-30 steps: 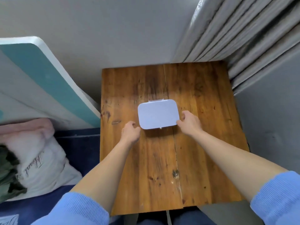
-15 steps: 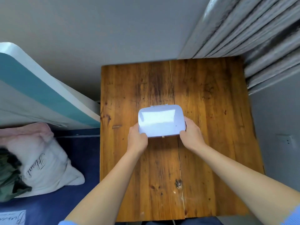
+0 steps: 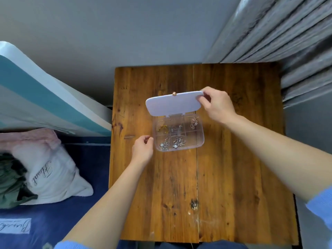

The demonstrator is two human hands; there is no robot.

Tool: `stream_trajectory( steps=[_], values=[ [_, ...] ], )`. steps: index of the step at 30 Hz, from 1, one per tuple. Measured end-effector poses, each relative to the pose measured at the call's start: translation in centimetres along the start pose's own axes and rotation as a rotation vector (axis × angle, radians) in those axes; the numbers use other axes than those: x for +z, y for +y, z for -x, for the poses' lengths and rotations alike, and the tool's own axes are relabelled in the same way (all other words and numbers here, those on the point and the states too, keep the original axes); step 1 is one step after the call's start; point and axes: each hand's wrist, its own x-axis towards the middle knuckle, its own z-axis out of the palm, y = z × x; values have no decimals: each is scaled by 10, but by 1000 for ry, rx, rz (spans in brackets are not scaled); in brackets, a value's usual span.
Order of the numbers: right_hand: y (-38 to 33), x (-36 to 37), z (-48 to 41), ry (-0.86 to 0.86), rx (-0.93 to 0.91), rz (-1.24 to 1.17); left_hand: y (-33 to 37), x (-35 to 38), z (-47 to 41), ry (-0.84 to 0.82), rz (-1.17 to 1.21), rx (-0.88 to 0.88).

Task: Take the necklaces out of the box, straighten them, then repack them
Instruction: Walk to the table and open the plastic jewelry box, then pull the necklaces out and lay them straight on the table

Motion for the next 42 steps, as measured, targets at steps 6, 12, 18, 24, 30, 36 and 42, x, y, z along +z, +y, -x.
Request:
stream_trajectory(
  steps=[6, 12, 18, 24, 30, 36, 42],
  values=[
    [16, 38, -45, -37, 284, -92, -39, 20, 2, -178, -141, 74],
    [37, 62, -47, -98, 396, -91, -49, 23, 1, -213, -105, 101],
    [26, 43, -28, 11, 149, 179, -47, 19, -1, -256, -126, 122],
    [6, 41, 30, -412, -324, 634, -43, 17, -3, -286, -102, 134],
    [0, 57, 26, -636, -396, 1065, -47, 20, -5, -288, -57, 86],
    [9, 58, 20, -629, -381, 1012, -53, 23, -6, -253, -24, 97],
    [14, 55, 17, -631, -301, 904, -54, 26, -8, -221, -45, 111]
  ],
)
